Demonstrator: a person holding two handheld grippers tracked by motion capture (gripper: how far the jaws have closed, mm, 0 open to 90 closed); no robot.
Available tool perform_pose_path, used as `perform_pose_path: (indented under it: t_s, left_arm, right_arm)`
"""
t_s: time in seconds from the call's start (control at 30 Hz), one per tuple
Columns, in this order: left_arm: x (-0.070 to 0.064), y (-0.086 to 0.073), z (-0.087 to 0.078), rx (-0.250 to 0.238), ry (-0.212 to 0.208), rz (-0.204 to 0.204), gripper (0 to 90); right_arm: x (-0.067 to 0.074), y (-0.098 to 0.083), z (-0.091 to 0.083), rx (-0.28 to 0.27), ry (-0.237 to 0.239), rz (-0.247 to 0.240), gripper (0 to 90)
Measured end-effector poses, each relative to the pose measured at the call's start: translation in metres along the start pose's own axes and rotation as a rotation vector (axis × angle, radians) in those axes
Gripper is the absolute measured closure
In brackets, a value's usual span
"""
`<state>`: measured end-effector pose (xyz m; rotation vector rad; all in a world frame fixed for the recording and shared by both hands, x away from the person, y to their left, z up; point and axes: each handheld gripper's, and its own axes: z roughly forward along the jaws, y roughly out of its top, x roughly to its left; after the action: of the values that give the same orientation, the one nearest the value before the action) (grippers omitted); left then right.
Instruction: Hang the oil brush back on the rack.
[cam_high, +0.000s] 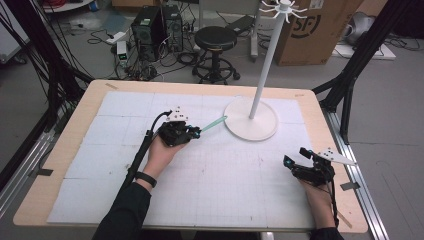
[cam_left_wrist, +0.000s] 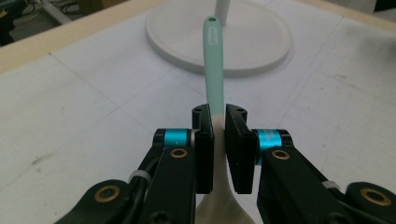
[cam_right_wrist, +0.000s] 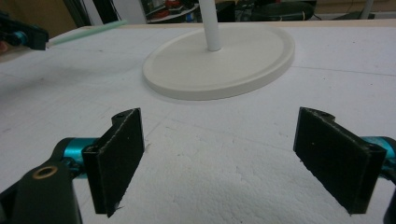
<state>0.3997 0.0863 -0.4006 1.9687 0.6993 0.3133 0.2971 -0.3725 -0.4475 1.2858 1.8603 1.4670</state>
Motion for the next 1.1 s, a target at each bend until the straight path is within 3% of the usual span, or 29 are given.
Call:
perform_pose_path:
  t_s: [0.13, 0.23, 0.3, 1.1]
  left_arm:
    - [-0.002, 0.013, -0.008, -0.05, -0.014, -0.014, 82.3]
    - [-0.004, 0.025, -0.014, -0.063, -0.021, 0.0, 82.3]
    - [-0.007, 0.038, -0.019, -0.097, -0.031, 0.001, 82.3]
    - [-0.025, 0.137, -0.054, -0.255, -0.078, 0.039, 82.3]
  right_arm:
    - [0.0, 0.0, 0.0, 0.002, -0.001, 0.003, 15.7]
    - [0.0, 0.0, 0.0, 0.0, 0.0, 0.0, 15.8]
    - [0.0, 0.0, 0.0, -0.001, 0.0, 0.001, 15.7]
    - [0.0, 0.0, 0.0, -0.003, 0.003, 0.0, 15.7]
